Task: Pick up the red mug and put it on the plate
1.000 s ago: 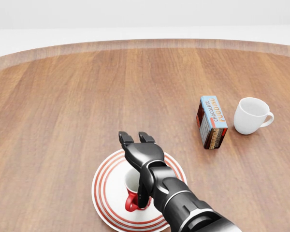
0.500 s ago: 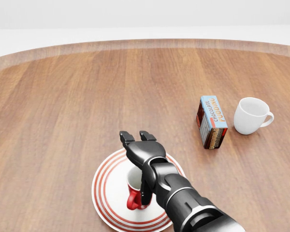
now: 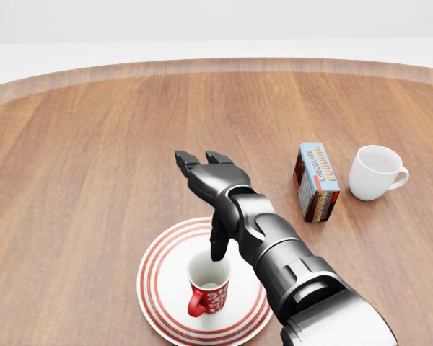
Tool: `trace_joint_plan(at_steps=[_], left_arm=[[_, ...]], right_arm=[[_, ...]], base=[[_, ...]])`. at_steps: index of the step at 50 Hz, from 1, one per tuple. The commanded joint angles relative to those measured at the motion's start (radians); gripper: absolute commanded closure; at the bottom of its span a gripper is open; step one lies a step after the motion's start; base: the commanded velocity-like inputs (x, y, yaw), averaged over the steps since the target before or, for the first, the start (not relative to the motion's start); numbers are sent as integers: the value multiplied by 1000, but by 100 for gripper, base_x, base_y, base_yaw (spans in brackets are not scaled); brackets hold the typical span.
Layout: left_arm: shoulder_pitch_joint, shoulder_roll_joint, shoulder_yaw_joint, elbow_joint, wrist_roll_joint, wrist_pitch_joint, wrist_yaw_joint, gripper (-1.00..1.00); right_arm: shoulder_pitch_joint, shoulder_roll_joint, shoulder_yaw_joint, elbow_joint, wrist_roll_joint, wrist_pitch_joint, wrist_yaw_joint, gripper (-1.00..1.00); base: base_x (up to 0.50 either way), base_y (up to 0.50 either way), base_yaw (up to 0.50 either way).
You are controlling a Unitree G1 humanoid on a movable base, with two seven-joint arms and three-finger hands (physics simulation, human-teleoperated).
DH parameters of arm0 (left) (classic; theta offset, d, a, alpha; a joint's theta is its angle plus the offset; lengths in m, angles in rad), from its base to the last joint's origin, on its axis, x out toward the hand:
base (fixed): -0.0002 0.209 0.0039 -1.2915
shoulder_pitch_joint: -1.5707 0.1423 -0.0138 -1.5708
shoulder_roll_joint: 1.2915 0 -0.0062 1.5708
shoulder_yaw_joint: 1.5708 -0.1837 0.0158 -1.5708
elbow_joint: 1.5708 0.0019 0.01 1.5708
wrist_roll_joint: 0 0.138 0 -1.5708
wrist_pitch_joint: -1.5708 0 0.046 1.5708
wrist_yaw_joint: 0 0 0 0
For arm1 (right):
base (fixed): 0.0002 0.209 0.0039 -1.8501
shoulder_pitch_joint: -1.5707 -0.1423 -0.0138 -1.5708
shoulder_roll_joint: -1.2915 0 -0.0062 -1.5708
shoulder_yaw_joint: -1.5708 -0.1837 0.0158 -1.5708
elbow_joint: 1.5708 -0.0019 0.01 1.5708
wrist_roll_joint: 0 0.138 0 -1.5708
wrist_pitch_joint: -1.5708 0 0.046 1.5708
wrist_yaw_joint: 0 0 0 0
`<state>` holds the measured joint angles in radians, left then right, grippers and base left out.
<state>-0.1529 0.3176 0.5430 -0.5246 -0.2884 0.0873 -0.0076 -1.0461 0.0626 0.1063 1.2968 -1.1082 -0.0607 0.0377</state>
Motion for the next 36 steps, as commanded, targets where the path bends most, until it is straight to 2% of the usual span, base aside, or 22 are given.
trace_joint_plan(at_steps=[1, 12, 17, 22, 25, 28, 31, 32, 33, 34, 36], left_arm=[[-7, 7, 2, -13, -4, 0, 2, -100], [-11, 16, 15, -23, -12, 0, 3, -100], [-21, 30, 24, -33, -21, 0, 7, -100], [-55, 68, 43, -44, -39, 0, 16, -100], [-107, 125, 67, -52, -65, 0, 30, -100], [-155, 179, 77, -45, -82, 0, 43, -100], [-226, 258, 90, -18, -108, 0, 57, -100], [-269, 305, 93, 1, -118, 0, 61, -100], [-272, 312, 91, 5, -123, 0, 65, -100], [-316, 358, 92, 26, -135, 0, 69, -100], [-363, 410, 86, 54, -155, 0, 78, -100]], right_arm=[[-69, -22, -5, -68, 68, -10, 55, -100], [-238, -124, -49, -150, 172, 31, 150, -100], [-334, -191, -79, -199, 225, 63, 203, -100], [-422, -256, -98, -233, 262, 92, 245, -100], [-507, -315, -122, -229, 289, 109, 264, -100], [-566, -359, -132, -213, 309, 112, 265, -100], [-631, -409, -146, -197, 330, 112, 259, -100], [-669, -435, -160, -190, 343, 114, 245, -100], [-674, -437, -158, -184, 347, 112, 241, -100], [-707, -463, -165, -178, 353, 121, 244, -100], [-739, -488, -170, -170, 365, 127, 248, -100]], base=[[0, 0, 0], [0, 0, 0], [0, 0, 0], [0, 0, 0], [0, 0, 0], [0, 0, 0], [0, 0, 0], [0, 0, 0], [0, 0, 0], [0, 0, 0], [0, 0, 0]])
